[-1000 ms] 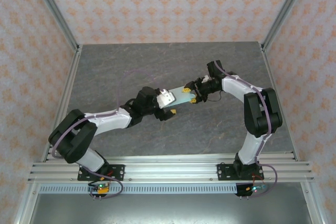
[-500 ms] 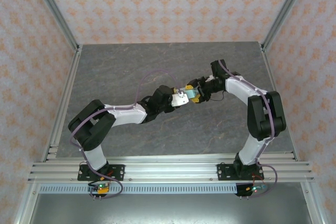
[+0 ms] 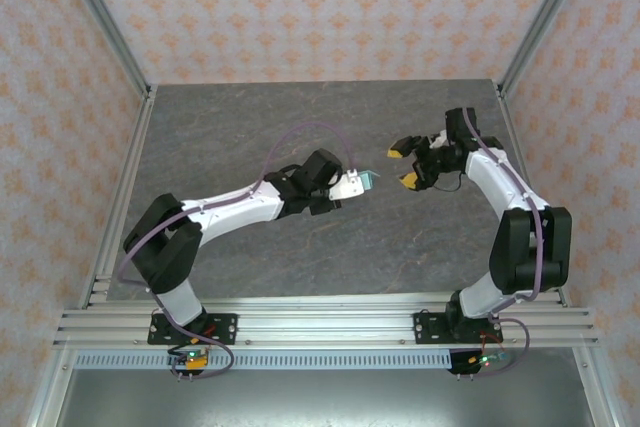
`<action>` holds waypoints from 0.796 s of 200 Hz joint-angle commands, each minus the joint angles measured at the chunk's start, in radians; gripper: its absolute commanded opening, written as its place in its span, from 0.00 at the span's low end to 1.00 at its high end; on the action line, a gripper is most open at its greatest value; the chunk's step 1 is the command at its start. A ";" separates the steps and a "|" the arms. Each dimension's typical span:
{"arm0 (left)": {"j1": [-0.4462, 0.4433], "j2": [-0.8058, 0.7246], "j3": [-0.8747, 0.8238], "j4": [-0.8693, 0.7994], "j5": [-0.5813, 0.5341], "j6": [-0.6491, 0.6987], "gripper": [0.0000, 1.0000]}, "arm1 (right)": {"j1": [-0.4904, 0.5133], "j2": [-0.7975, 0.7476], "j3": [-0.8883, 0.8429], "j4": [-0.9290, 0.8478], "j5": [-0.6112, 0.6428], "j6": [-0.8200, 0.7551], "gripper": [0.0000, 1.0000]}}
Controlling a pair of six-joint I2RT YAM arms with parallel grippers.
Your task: Fold the paper box
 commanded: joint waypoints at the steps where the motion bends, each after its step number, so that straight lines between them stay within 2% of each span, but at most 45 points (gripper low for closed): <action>1: 0.000 -0.006 0.064 -0.297 0.047 0.005 0.51 | 0.000 -0.022 0.035 0.003 0.116 -0.073 0.72; 22: 0.003 0.074 0.123 -0.422 0.014 0.048 0.50 | 0.000 -0.010 0.054 0.044 0.122 -0.082 0.72; 39: 0.014 0.119 0.150 -0.467 0.033 0.067 0.51 | 0.000 -0.005 0.048 0.090 0.068 -0.091 0.72; 59: 0.038 0.130 0.164 -0.467 0.099 0.068 0.59 | 0.000 -0.019 0.043 0.077 0.042 -0.145 0.72; 84: 0.084 0.133 0.193 -0.451 0.196 0.053 0.60 | 0.003 -0.060 0.016 0.024 0.071 -0.211 0.71; 132: 0.109 0.106 0.209 -0.403 0.243 0.054 0.66 | 0.053 -0.134 -0.043 0.000 0.126 -0.262 0.68; 159: 0.114 0.092 0.214 -0.409 0.263 0.062 0.66 | 0.106 -0.125 -0.010 -0.086 0.225 -0.301 0.68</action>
